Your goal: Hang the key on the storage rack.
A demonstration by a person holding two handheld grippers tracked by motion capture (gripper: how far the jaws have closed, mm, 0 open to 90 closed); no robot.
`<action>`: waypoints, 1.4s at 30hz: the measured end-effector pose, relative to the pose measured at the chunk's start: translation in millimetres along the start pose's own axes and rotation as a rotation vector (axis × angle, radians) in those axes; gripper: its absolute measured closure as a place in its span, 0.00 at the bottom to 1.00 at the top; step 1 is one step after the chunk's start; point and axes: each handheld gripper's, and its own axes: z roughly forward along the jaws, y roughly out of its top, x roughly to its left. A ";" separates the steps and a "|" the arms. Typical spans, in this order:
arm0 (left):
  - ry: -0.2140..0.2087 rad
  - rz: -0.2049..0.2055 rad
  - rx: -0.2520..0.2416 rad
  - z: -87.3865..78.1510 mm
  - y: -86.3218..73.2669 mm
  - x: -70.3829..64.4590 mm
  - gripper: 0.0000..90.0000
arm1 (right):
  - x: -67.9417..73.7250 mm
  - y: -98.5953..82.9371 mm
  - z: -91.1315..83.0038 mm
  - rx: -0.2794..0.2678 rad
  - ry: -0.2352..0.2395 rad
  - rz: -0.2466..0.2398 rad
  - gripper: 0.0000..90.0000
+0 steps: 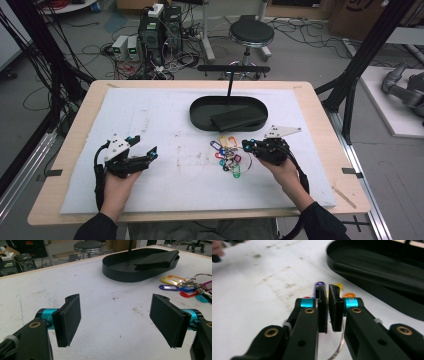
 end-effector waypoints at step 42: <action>-0.006 0.000 0.002 -1.8 -0.7 0.5 0.28 | -16.9 -4.3 4.2 0.070 0.079 0.096 0.96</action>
